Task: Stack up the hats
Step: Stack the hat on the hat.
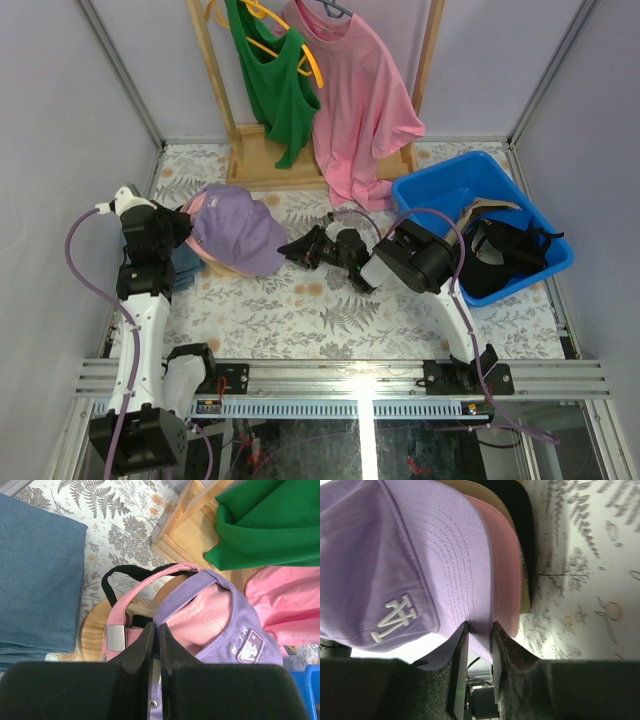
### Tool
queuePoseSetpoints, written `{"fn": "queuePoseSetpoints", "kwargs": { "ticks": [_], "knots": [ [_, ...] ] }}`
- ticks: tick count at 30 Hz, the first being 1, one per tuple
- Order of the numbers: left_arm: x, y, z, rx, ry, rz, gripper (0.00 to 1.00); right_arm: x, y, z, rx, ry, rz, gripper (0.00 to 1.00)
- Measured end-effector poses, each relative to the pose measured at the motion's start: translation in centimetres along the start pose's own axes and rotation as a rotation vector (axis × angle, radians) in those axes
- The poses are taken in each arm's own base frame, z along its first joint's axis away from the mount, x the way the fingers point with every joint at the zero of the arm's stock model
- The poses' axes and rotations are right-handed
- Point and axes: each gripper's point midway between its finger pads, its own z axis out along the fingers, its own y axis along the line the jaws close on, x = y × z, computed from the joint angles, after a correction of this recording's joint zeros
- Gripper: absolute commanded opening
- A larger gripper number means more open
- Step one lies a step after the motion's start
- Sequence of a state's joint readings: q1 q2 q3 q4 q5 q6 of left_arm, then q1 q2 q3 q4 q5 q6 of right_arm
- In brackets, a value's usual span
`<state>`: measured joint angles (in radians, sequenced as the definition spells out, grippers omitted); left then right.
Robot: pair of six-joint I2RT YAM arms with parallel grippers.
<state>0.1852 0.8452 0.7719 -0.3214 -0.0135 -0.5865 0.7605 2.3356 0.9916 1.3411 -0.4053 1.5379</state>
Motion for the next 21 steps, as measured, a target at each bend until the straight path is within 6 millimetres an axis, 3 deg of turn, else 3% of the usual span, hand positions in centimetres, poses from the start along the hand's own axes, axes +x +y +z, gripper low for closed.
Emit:
{"fn": "queuePoseSetpoints", "kwargs": {
  "ticks": [3,6,14,21],
  "knots": [
    [0.0,-0.2,0.4,0.008,0.002,0.000,0.00,-0.3,-0.8,-0.3,0.034,-0.026,0.008,0.35],
    [0.1,0.1,0.7,-0.002,0.010,0.000,0.00,-0.9,-2.9,-1.1,0.113,-0.065,0.041,0.37],
    [1.7,1.6,1.4,-0.042,0.055,0.009,0.00,-2.0,-3.3,-2.5,0.147,-0.122,0.033,0.39],
    [2.5,1.4,1.1,-0.014,0.081,0.013,0.00,-2.6,-3.7,-3.8,0.177,-0.158,0.028,0.39]
  ]
}}
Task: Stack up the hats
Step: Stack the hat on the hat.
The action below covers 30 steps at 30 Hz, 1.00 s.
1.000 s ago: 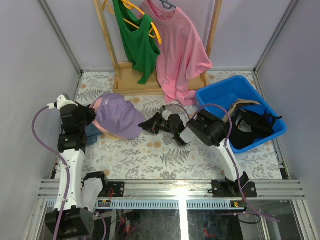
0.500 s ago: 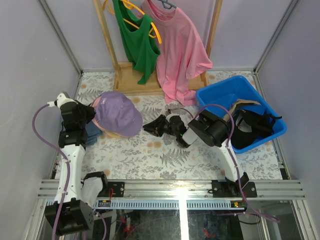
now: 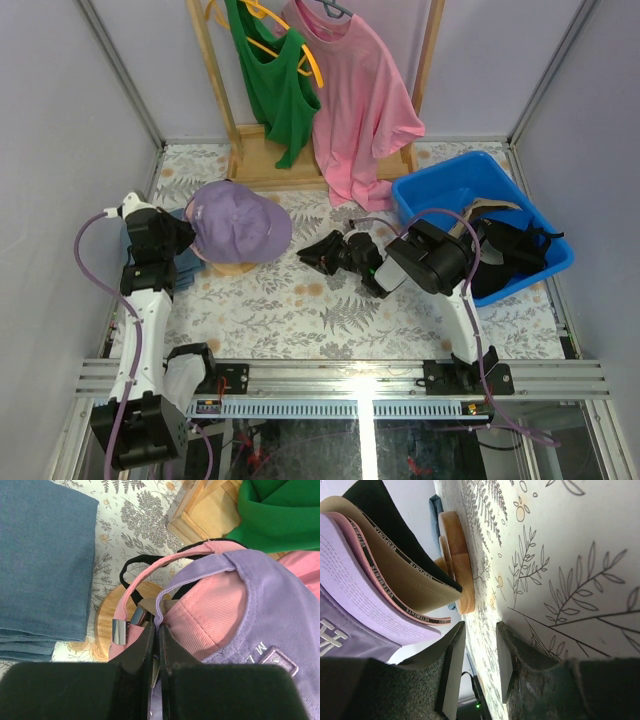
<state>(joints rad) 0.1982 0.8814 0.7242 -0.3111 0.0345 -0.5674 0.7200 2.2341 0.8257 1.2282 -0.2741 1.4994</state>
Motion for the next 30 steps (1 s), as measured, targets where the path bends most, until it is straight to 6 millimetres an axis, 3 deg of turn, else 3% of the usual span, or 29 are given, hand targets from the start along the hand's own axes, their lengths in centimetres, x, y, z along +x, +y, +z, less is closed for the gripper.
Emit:
{"fn": "queuePoseSetpoints", "kwargs": {
  "ticks": [21,26,30],
  "knots": [
    [0.1,-0.4,-0.5,0.020,0.004,-0.021,0.00,-0.5,-0.4,-2.1,0.108,-0.031,-0.144,0.38],
    [0.0,-0.7,0.0,0.022,0.006,-0.026,0.00,-0.7,1.4,-2.9,0.112,-0.037,-0.228,0.38],
    [0.0,-1.1,0.3,0.024,0.014,-0.026,0.00,-1.1,4.9,-3.7,0.096,-0.054,-0.348,0.39]
  ]
}}
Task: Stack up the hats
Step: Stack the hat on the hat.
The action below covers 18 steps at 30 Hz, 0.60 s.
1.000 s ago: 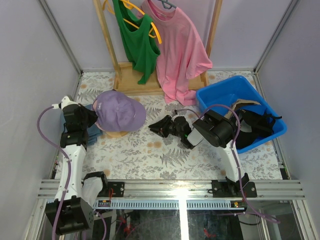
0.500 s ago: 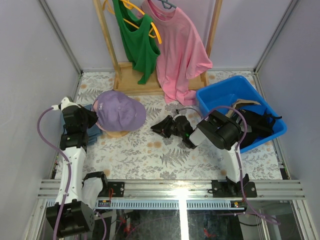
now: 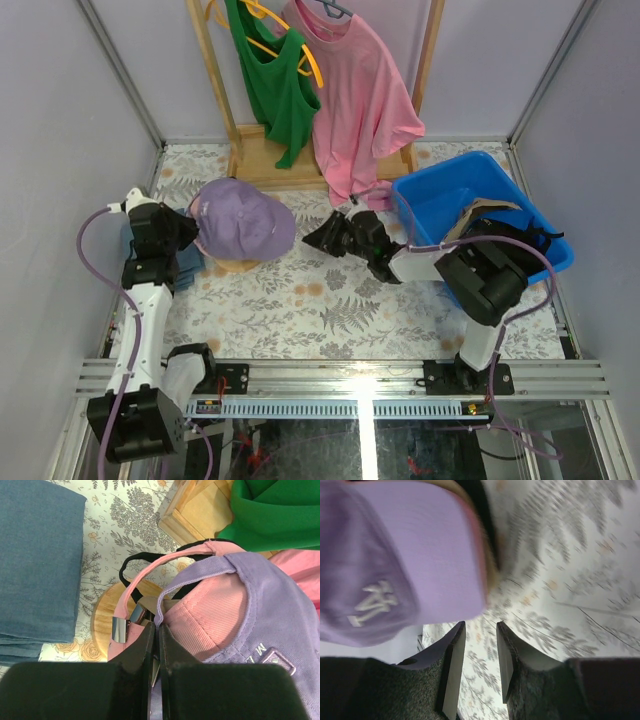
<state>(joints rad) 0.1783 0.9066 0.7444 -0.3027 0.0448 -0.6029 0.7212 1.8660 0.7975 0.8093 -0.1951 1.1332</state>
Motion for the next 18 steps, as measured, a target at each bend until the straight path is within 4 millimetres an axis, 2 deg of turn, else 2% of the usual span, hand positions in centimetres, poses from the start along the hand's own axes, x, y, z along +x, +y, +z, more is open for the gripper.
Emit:
{"fn": "queuePoseSetpoints", "kwargs": {
  "ticks": [5,7,11,18],
  "knots": [
    [0.2,-0.7,0.3,0.008,0.013,0.002,0.00,-3.2,6.8,-0.7,-0.073,-0.068,-0.178,0.40],
    [0.2,-1.0,0.3,0.012,0.016,0.005,0.00,-4.1,8.6,-0.8,-0.091,-0.092,-0.228,0.40],
    [0.0,-1.4,0.5,0.014,0.015,0.011,0.00,-5.7,10.8,-0.3,-0.098,-0.122,-0.300,0.40],
    [-0.5,-1.7,0.7,0.009,0.009,0.016,0.00,-7.7,12.4,3.1,-0.086,-0.142,-0.365,0.40]
  ]
}}
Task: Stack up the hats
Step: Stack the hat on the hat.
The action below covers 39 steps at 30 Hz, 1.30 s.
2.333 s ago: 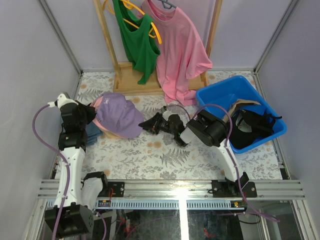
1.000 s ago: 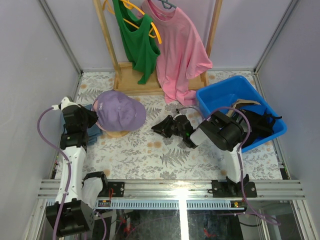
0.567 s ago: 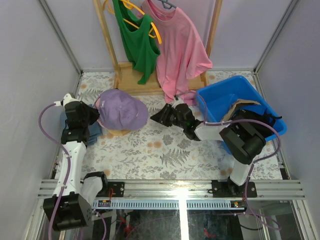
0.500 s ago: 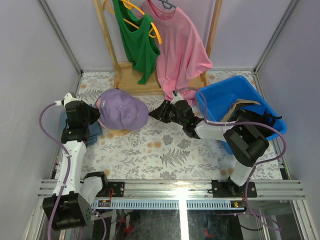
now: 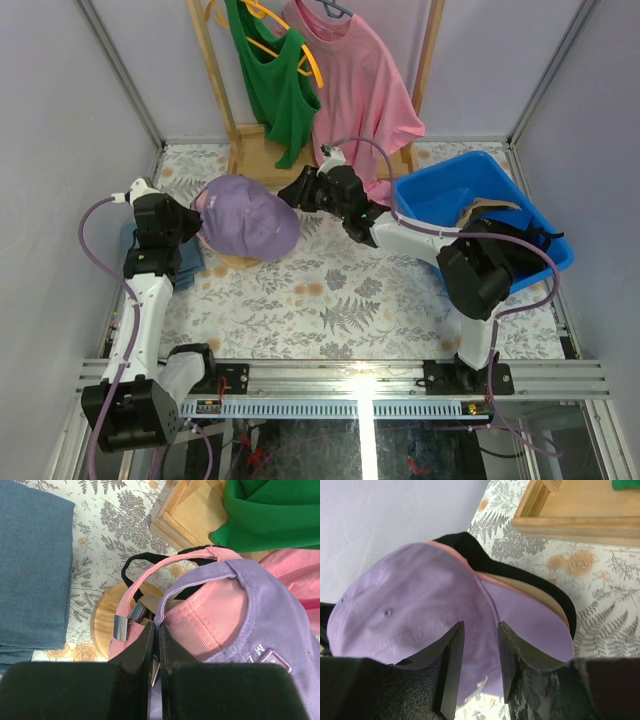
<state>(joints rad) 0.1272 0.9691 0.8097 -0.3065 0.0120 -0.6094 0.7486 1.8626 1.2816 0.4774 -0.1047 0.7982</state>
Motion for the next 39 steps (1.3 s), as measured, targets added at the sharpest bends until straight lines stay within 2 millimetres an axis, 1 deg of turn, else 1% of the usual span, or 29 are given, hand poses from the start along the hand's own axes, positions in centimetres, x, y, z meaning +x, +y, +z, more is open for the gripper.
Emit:
{"fn": "queuePoseSetpoints", "kwargs": {
  "ticks": [3,7,10,13,15,20,24,28,34,39],
  "knots": [
    [-0.2,-0.2,0.1,0.000,-0.003,0.002,0.00,-0.4,-0.2,1.7,0.005,0.000,-0.005,0.40],
    [-0.3,-0.2,0.1,-0.001,-0.005,0.002,0.01,-0.3,-0.8,3.5,0.008,0.010,0.003,0.40],
    [-0.3,-0.2,0.1,-0.003,-0.006,0.002,0.02,0.2,-1.6,4.7,0.014,0.026,0.020,0.40],
    [-0.3,-0.2,0.1,-0.003,-0.008,0.003,0.04,1.4,-2.5,5.8,0.017,0.054,0.044,0.40],
    [-0.4,-0.3,0.0,-0.001,-0.011,0.005,0.07,2.2,-3.1,6.3,0.023,0.071,0.061,0.40],
    [-1.1,-0.7,-0.6,0.009,-0.041,0.002,0.16,3.7,-4.2,6.7,0.035,0.108,0.096,0.39],
    [-2.0,-1.8,-1.1,0.036,-0.063,-0.004,0.24,4.4,-4.8,6.9,0.046,0.120,0.110,0.39],
    [-2.6,-2.4,-1.4,0.051,-0.076,-0.010,0.25,4.4,-4.8,6.9,0.046,0.120,0.114,0.39],
    [-2.6,-2.3,-1.5,0.045,-0.079,-0.014,0.27,4.4,-4.9,6.9,0.049,0.118,0.113,0.40],
    [-2.7,-2.1,-1.7,0.031,-0.085,-0.014,0.32,4.1,-5.1,7.0,0.062,0.105,0.109,0.41]
  ]
}}
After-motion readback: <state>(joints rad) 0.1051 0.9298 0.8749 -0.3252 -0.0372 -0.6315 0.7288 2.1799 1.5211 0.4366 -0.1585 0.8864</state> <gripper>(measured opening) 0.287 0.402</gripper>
